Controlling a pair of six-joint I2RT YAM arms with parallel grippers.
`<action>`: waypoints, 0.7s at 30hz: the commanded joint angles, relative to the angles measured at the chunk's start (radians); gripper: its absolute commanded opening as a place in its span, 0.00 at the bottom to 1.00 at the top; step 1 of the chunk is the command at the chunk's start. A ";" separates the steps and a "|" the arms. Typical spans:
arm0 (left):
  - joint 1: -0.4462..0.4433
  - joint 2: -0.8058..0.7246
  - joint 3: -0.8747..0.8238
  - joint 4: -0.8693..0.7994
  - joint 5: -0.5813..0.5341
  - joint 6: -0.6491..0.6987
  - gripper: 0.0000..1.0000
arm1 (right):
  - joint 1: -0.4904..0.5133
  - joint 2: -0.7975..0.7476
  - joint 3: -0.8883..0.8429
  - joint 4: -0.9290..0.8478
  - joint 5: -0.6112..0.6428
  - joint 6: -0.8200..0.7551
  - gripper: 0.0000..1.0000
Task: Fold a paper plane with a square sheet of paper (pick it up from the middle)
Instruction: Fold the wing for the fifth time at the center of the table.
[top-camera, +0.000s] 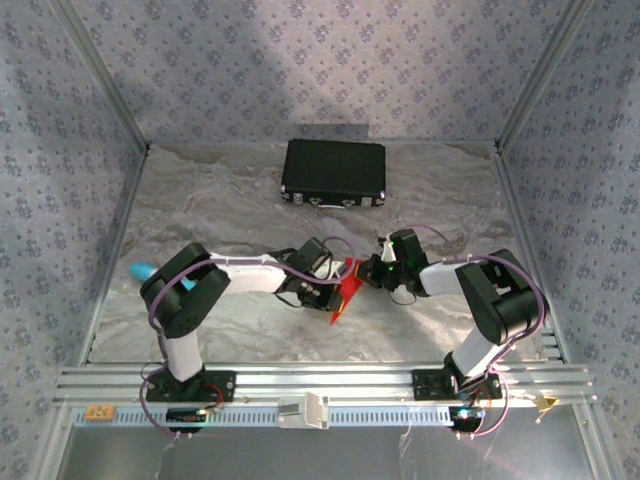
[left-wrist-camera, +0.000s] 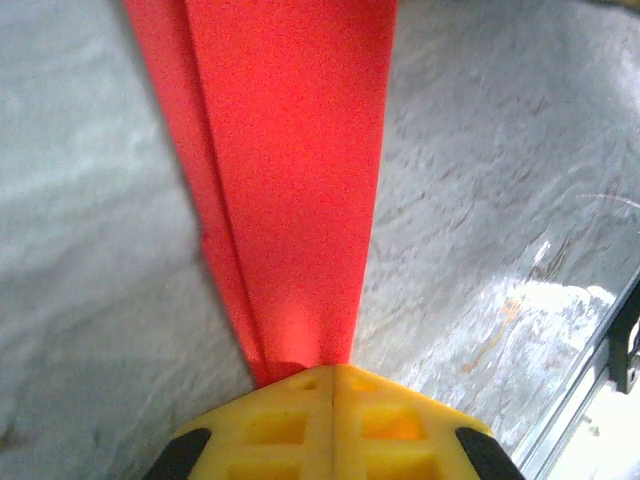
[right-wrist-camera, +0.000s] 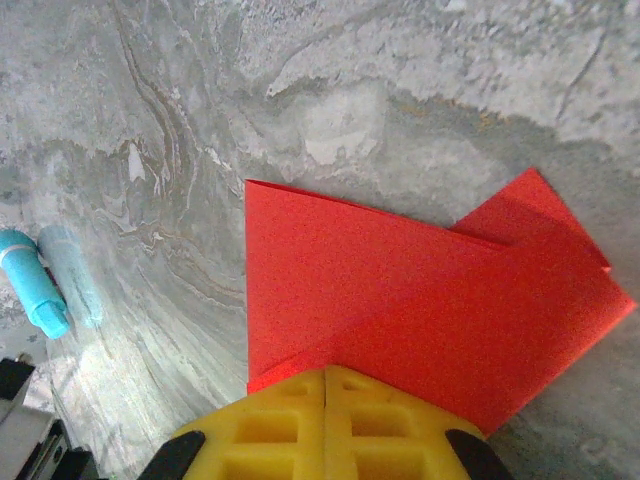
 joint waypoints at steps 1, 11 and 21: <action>-0.010 -0.072 -0.016 -0.083 -0.034 0.008 0.01 | -0.012 0.040 -0.032 -0.103 0.108 -0.003 0.01; 0.001 0.015 0.165 0.010 0.028 -0.087 0.03 | -0.015 0.038 -0.031 -0.104 0.105 -0.005 0.01; -0.006 0.155 0.199 -0.002 0.064 -0.079 0.03 | -0.016 0.039 -0.036 -0.101 0.104 -0.003 0.01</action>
